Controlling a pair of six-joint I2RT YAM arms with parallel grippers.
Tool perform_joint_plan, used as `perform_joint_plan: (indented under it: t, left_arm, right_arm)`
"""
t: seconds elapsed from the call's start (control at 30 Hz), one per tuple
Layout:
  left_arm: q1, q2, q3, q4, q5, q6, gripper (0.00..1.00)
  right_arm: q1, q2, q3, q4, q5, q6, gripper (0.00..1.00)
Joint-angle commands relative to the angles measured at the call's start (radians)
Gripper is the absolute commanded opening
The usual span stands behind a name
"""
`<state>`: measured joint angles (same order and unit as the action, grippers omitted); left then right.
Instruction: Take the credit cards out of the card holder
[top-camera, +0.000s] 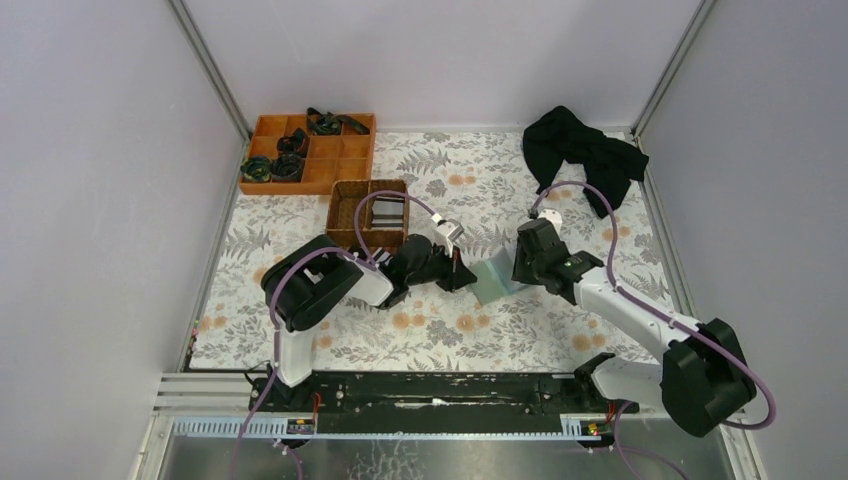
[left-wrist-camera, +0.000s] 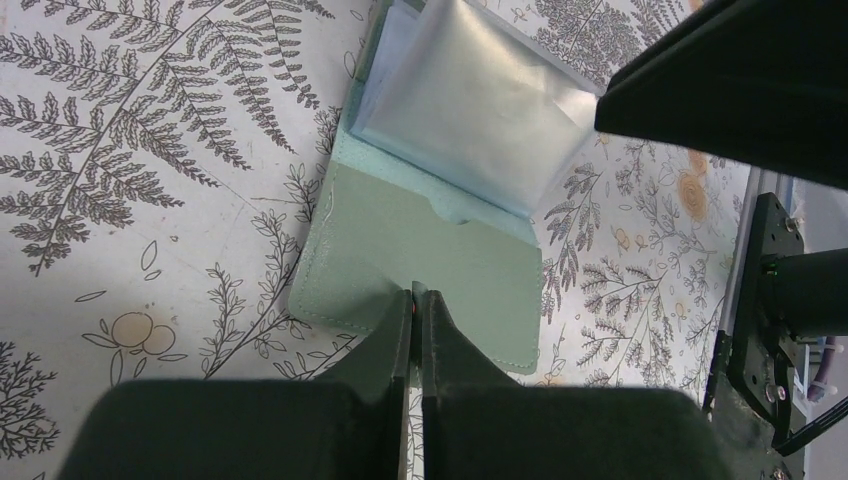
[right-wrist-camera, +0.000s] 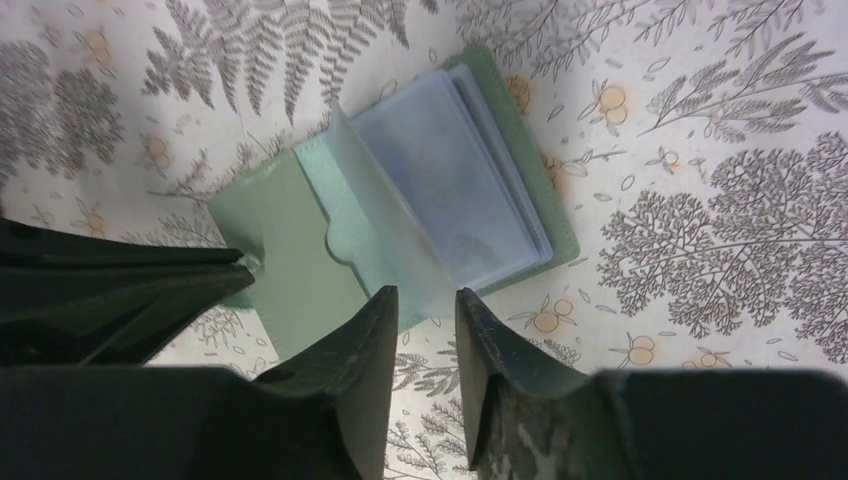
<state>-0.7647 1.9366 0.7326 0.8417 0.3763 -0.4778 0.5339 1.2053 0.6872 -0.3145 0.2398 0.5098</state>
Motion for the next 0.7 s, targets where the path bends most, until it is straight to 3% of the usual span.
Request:
perform_joint_plan:
  t: [0.0,0.1,0.17,0.4,0.53,0.67]
  left_arm:
    - [0.009,0.016,-0.001,0.043,-0.026,0.026,0.00]
    - [0.011,0.028,0.004,0.030,-0.034,0.023,0.00]
    - [0.011,0.031,0.006,0.027,-0.035,0.022,0.00]
    - [0.011,0.028,0.004,0.002,-0.045,0.038,0.00]
    - [0.013,0.031,0.006,-0.006,-0.047,0.039,0.00]
    - [0.013,0.033,-0.003,0.016,-0.050,0.024,0.00]
  right_arm:
    - [-0.046,-0.057,0.051,0.060,-0.029,-0.040,0.39]
    - [-0.093,-0.018,0.062,0.042,-0.048,-0.060,0.60]
    - [-0.124,0.014,0.055,0.061,-0.099,-0.063,0.67]
    - [-0.134,0.102,0.034,0.142,-0.247,-0.070,0.62]
    - [-0.132,0.063,0.044,0.152,-0.372,-0.062,0.62]
    - [-0.132,0.036,0.057,0.129,-0.399,-0.064,0.62]
